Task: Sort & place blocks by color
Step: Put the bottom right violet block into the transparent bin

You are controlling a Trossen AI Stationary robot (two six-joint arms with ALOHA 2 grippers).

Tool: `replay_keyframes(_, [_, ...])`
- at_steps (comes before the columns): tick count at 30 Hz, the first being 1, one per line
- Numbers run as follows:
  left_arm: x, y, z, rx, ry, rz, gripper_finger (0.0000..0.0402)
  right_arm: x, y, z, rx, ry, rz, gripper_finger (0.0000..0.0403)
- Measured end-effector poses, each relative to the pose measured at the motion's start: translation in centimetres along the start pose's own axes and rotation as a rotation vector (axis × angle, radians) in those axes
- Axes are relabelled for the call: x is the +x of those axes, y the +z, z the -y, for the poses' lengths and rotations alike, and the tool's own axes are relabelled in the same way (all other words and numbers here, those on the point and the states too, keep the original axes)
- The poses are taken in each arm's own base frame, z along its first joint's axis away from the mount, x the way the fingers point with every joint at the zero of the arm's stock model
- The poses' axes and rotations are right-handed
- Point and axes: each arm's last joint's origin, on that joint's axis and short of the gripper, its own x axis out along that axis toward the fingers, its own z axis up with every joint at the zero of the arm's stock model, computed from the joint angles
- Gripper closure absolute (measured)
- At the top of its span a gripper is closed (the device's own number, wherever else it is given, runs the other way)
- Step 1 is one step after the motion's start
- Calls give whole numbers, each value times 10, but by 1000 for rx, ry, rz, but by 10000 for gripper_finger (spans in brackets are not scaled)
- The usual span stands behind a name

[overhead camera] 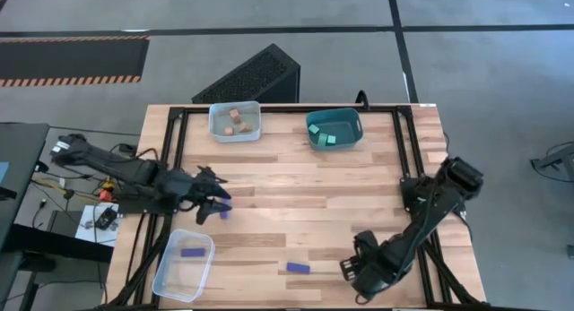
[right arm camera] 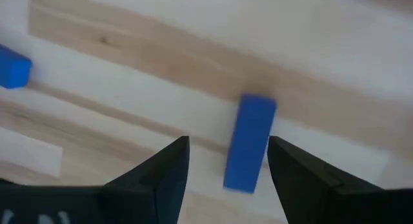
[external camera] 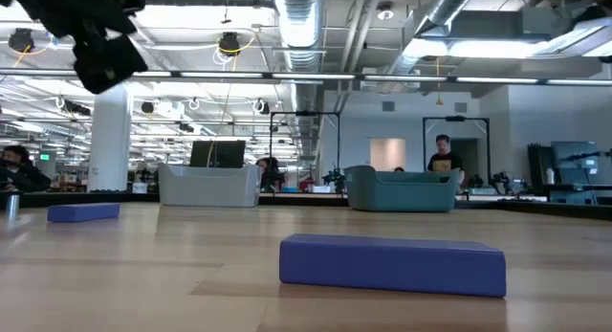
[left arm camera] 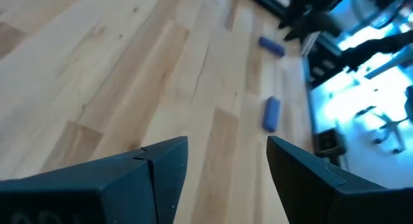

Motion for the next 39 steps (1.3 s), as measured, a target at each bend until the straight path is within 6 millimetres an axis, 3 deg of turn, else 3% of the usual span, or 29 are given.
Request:
replay_keyframes(6, [21, 1, -11, 17, -3, -144, 205, 8, -10, -6, 7, 88, -75, 162])
replay_keyframes(12, [38, 0, -21, -18, 41, -217, 205, 17, -8, 9, 37, -45, -92, 162])
replay_keyframes(24, [42, 1, -24, -35, 55, -229, 205, 54, 5, 19, 60, 4, -136, 165])
replay_keyframes(28, [42, 2, -23, -36, 42, -220, 205, 58, 13, 16, 47, 3, -150, 199])
replay_keyframes(35, [43, 9, -19, -82, 15, -151, 205, 55, 41, -10, -38, 124, -124, 329])
replay_keyframes(39, [44, 16, -16, -111, 16, -49, 205, 44, 71, -37, -77, 277, 35, 330])
